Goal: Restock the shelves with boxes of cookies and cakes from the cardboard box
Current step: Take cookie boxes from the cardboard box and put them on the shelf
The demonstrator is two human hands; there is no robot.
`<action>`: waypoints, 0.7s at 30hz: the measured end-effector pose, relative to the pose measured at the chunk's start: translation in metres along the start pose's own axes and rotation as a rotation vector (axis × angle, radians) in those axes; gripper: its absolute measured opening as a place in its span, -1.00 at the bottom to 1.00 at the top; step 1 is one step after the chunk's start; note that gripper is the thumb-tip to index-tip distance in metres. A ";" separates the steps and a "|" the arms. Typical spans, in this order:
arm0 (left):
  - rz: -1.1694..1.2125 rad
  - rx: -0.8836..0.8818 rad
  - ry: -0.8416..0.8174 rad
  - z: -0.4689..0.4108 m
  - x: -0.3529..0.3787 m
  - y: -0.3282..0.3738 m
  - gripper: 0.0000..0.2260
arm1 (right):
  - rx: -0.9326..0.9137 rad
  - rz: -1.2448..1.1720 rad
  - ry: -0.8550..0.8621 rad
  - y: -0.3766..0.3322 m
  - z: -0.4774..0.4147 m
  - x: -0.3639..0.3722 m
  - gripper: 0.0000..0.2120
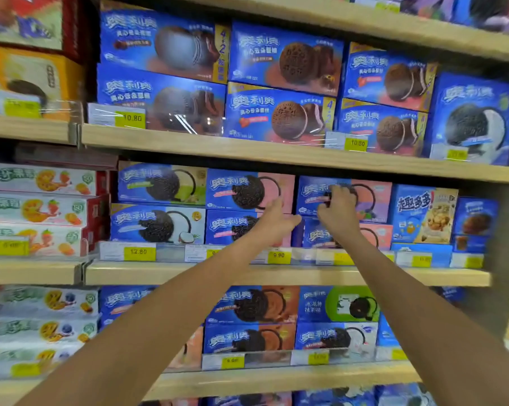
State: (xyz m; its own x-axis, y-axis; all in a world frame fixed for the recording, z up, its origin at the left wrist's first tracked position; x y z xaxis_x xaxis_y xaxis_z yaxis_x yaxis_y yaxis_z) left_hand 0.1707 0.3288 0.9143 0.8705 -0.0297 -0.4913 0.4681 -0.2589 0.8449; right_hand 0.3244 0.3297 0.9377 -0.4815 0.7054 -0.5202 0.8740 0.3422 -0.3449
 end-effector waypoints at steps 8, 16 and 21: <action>-0.123 0.070 0.081 -0.074 0.052 -0.004 -0.15 | -0.288 0.309 -0.117 0.025 -0.023 0.001 -0.32; -0.135 0.125 0.183 -0.122 0.074 -0.029 -0.09 | -0.392 0.387 -0.109 0.037 -0.030 0.006 -0.33; -0.142 0.111 0.204 -0.063 0.057 0.012 -0.29 | -0.415 0.366 -0.040 0.042 -0.034 0.005 -0.35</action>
State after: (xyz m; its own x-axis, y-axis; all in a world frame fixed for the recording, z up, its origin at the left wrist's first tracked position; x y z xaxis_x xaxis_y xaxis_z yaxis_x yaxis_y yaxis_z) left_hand 0.2354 0.3852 0.9096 0.8152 0.2068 -0.5410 0.5780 -0.3515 0.7365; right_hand 0.3610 0.3684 0.9468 -0.1369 0.8029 -0.5802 0.9333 0.3009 0.1962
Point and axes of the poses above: each hand's wrist, its own z-axis away from the middle knuckle, its own x-axis out of the palm, y = z × x, the point moved 2 cm from there along -z, towards the middle knuckle, and after that the axes turned 11 degrees about -x, right-handed, at the moved point
